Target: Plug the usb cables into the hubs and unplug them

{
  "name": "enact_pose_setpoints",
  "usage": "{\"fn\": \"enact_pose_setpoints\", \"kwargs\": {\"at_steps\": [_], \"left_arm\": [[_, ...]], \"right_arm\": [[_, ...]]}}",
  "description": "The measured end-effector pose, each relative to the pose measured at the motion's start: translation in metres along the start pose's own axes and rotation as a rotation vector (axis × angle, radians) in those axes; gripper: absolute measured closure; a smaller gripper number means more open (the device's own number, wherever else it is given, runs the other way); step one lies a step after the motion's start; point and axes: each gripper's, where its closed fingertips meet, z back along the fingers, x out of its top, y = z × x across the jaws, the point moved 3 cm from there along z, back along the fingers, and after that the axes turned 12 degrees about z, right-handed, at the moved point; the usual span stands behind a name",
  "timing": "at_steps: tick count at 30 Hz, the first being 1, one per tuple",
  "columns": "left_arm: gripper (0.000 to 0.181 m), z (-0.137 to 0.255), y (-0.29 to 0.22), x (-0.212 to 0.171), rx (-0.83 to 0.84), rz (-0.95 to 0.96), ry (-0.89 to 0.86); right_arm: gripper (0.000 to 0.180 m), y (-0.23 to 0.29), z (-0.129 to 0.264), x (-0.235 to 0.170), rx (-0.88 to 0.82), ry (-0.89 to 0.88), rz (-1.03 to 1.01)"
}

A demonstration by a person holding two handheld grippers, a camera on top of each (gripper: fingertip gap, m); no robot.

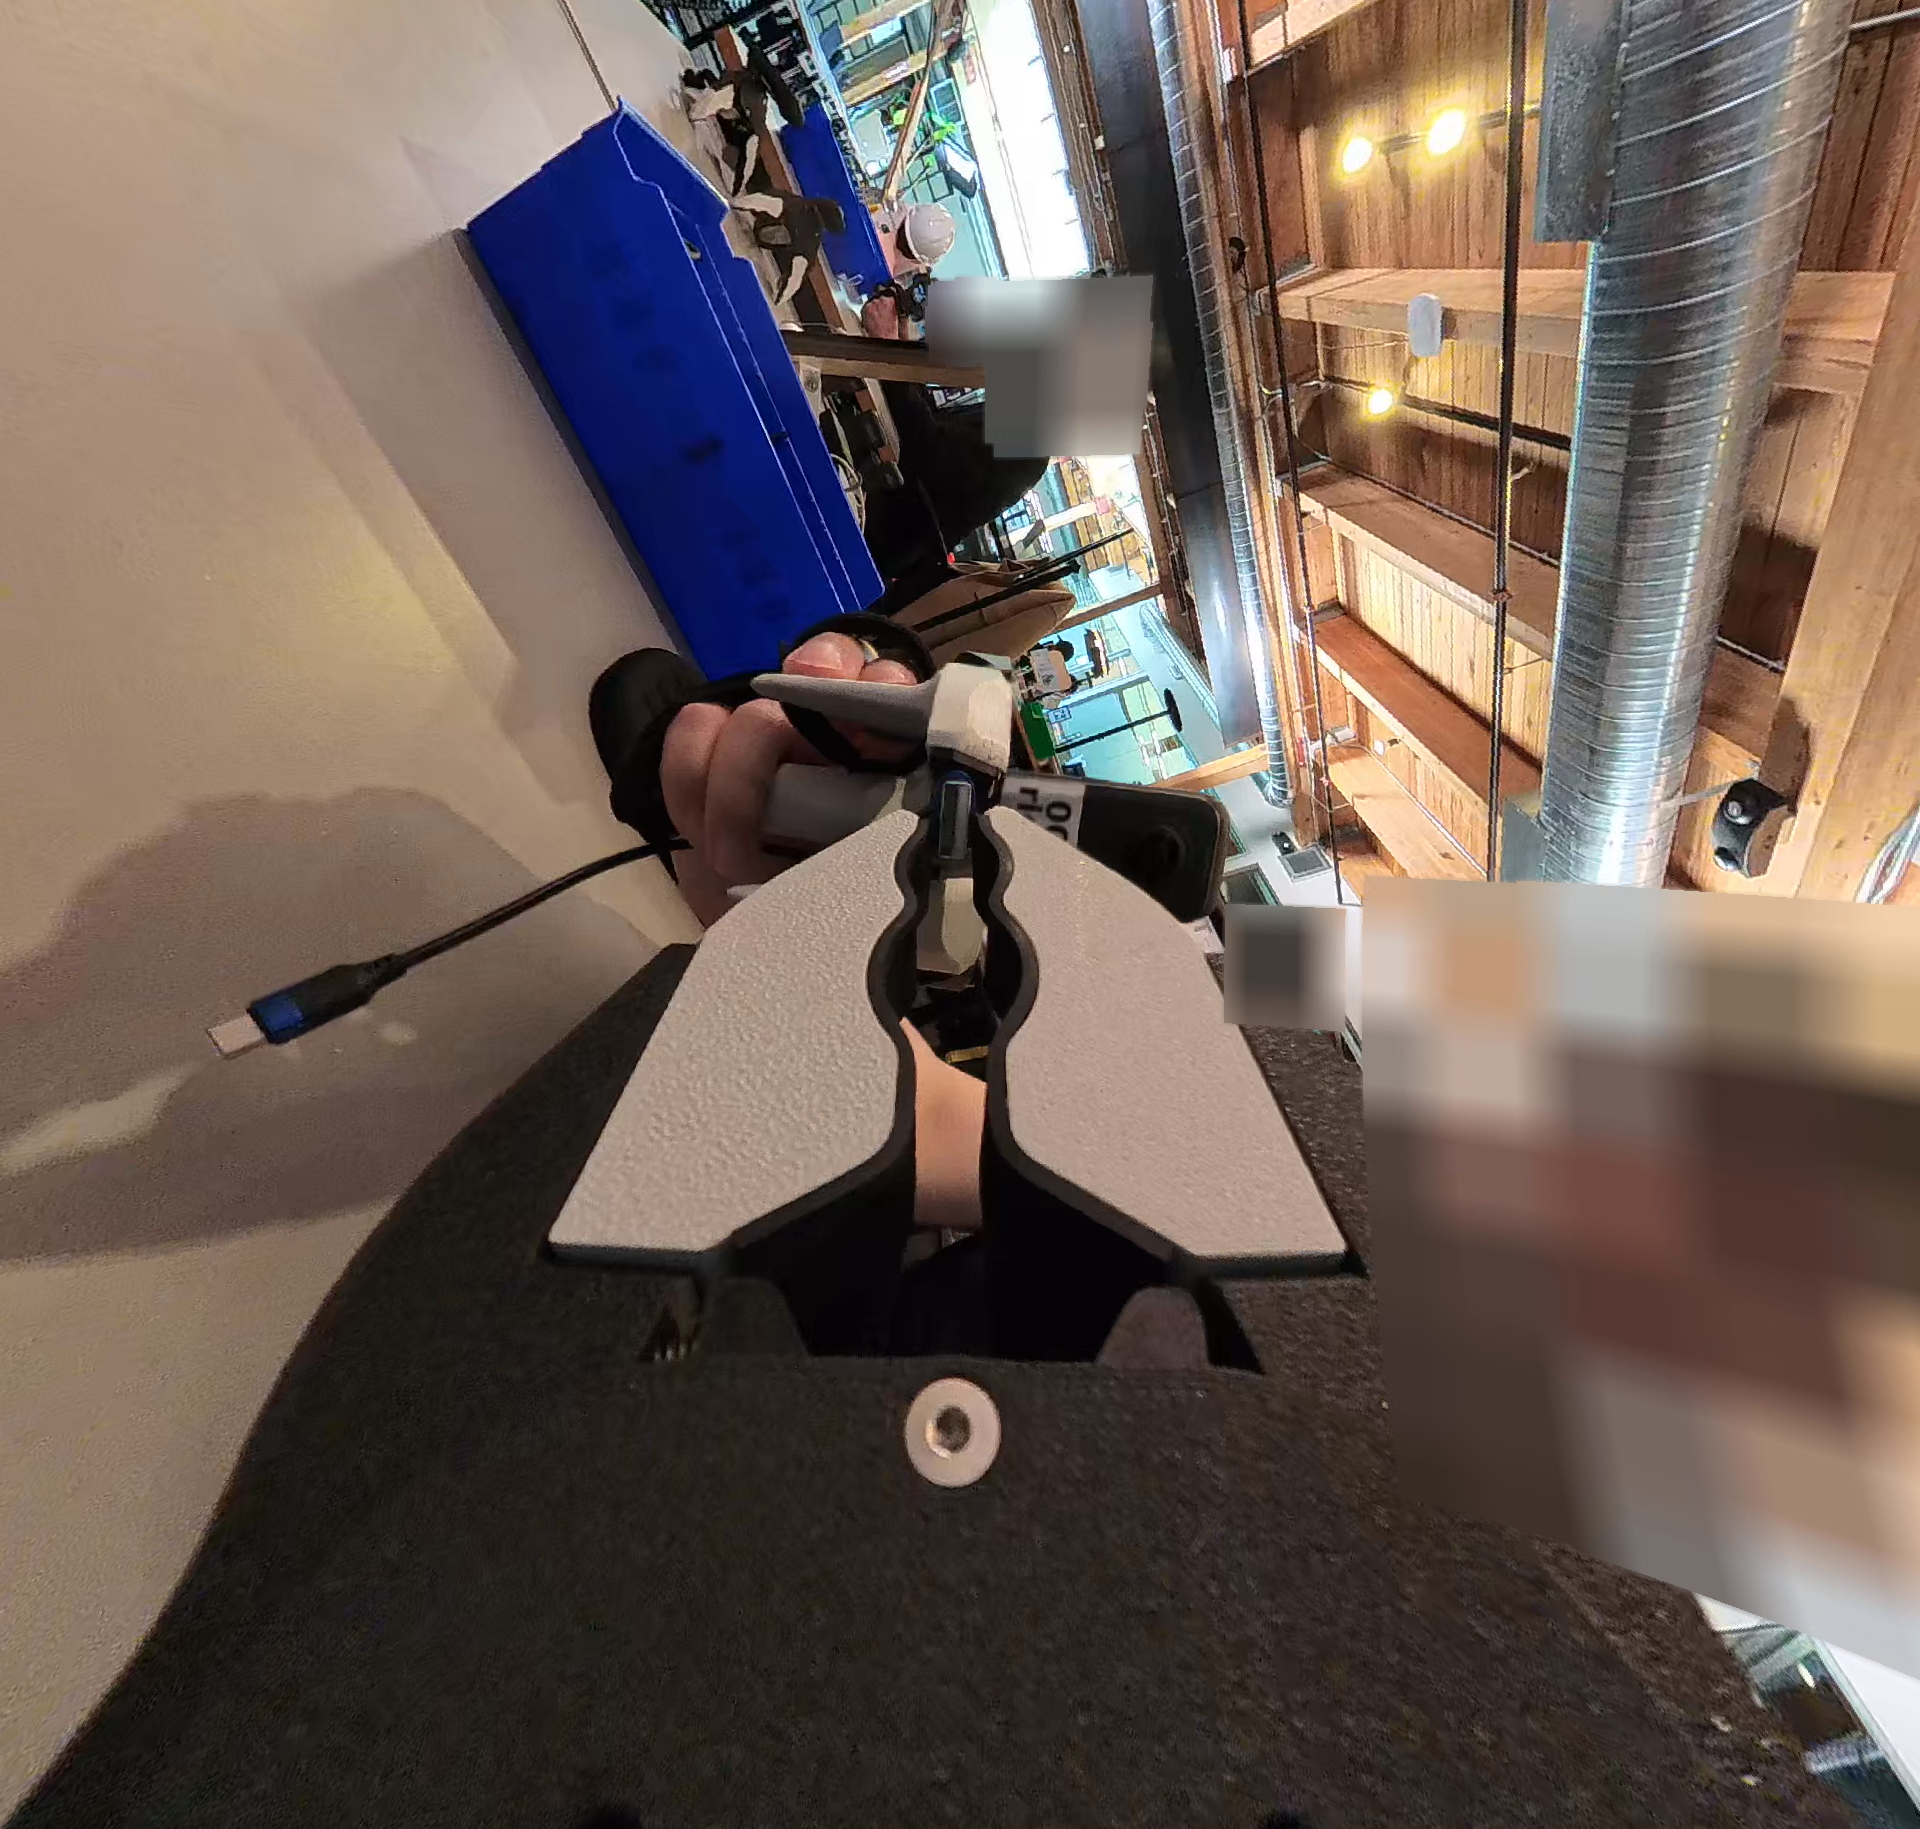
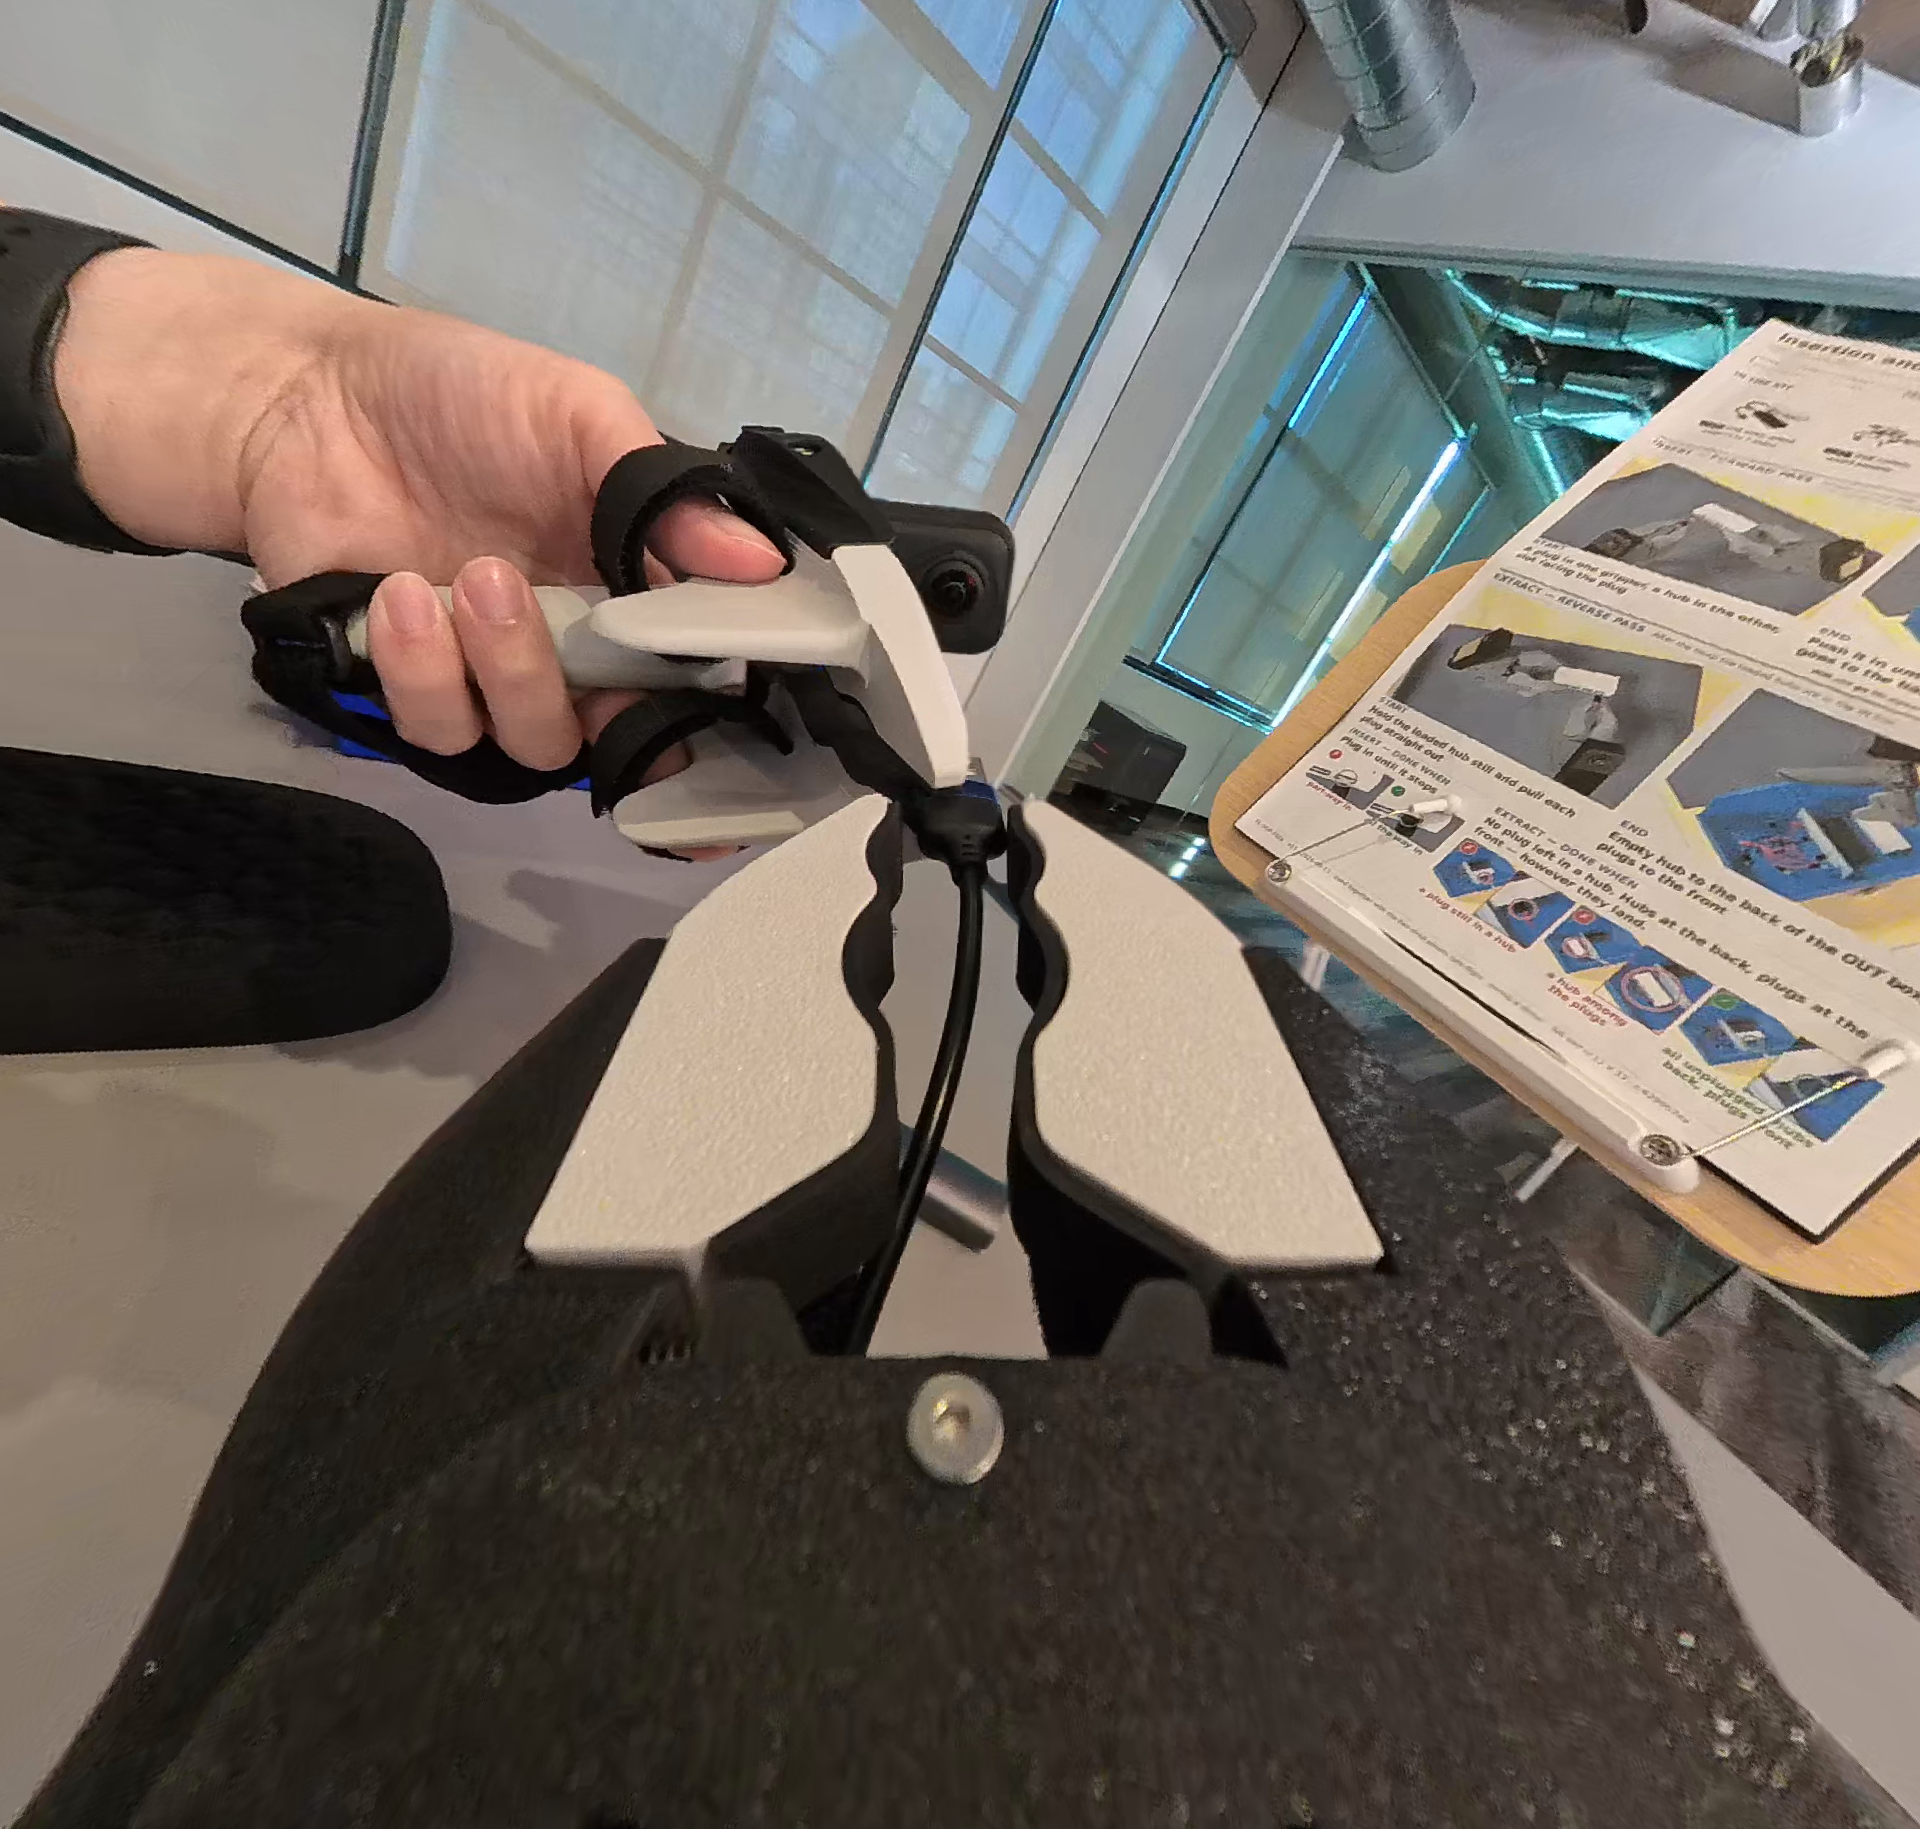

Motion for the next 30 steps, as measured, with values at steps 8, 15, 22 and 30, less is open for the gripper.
{"fn": "enact_pose_setpoints", "kwargs": {"at_steps": [8,15,22,30], "left_arm": [[0.174,-0.0022,0.0004,-0.0015,0.002,0.004,0.010],[0.174,-0.0032,0.0009,-0.0030,-0.001,0.006,0.012],[0.174,-0.0047,0.0000,-0.0039,-0.015,-0.003,0.011],[0.173,-0.0013,-0.0018,0.0008,-0.058,0.007,-0.031]], "right_arm": [[0.159,-0.0006,0.0010,0.0002,-0.004,-0.002,0.006],[0.161,0.0007,0.0019,0.0001,0.013,-0.012,-0.005],[0.164,-0.0002,0.0039,0.0012,0.038,-0.006,-0.063],[0.164,-0.0036,0.0060,0.0006,0.034,0.000,-0.099]]}}
